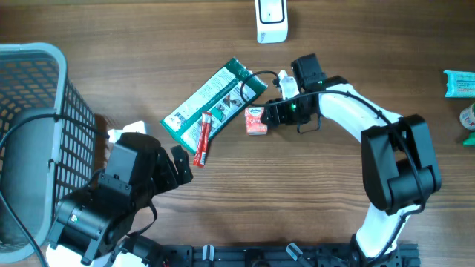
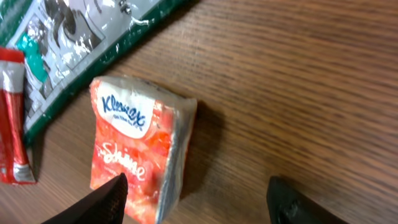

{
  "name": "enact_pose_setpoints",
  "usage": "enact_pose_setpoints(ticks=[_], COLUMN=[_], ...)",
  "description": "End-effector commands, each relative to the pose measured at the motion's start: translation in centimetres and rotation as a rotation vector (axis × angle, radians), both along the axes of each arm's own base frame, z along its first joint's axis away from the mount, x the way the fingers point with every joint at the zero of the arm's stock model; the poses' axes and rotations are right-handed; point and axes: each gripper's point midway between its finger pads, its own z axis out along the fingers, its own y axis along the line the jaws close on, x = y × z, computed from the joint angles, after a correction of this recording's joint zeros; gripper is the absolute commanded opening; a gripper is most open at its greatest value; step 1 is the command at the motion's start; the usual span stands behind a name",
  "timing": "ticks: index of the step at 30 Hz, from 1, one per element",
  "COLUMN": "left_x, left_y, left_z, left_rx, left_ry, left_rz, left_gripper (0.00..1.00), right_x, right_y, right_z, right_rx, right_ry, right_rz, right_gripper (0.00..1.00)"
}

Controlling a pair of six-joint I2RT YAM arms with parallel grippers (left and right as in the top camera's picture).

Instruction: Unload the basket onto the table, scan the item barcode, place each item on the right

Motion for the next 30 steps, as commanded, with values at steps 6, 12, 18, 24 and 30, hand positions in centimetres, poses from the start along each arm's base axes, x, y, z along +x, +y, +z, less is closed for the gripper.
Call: enact_pose_setpoints(ticks=[6,12,18,24,30], left_x=[0.1,0.1,0.1,0.1,0.1], left_y=[0.3,0.3,0.3,0.3,0.3], left_z=[0.2,0.2,0.2,0.2,0.2], left_rx=[0.004,0.004,0.004,0.004,0.004], left_ry=[-0.011,-0.011,-0.011,-0.011,-0.011], left_rz=[0.017,0.017,0.017,0.018,0.018], left_gripper=[1.0,1.0,1.0,1.0,1.0], right_x=[-1.1,-0.9,-1.4,-2.0,-3.9], right_y=[2.9,2.8,2.5,3.9,5.9], right_z=[1.7,-0.1,-3.1,-3.0,9.3], right_rx=[0.09,-0.087,-0.153,-0.035,0.742], right_ry=[0.063,0.002,0.034,0.101,0.133], right_rz=[-0.091,-0.213,-0.207,-0.145,0.217], right_gripper=[0.69,0.64,0.36,0.04,0.05])
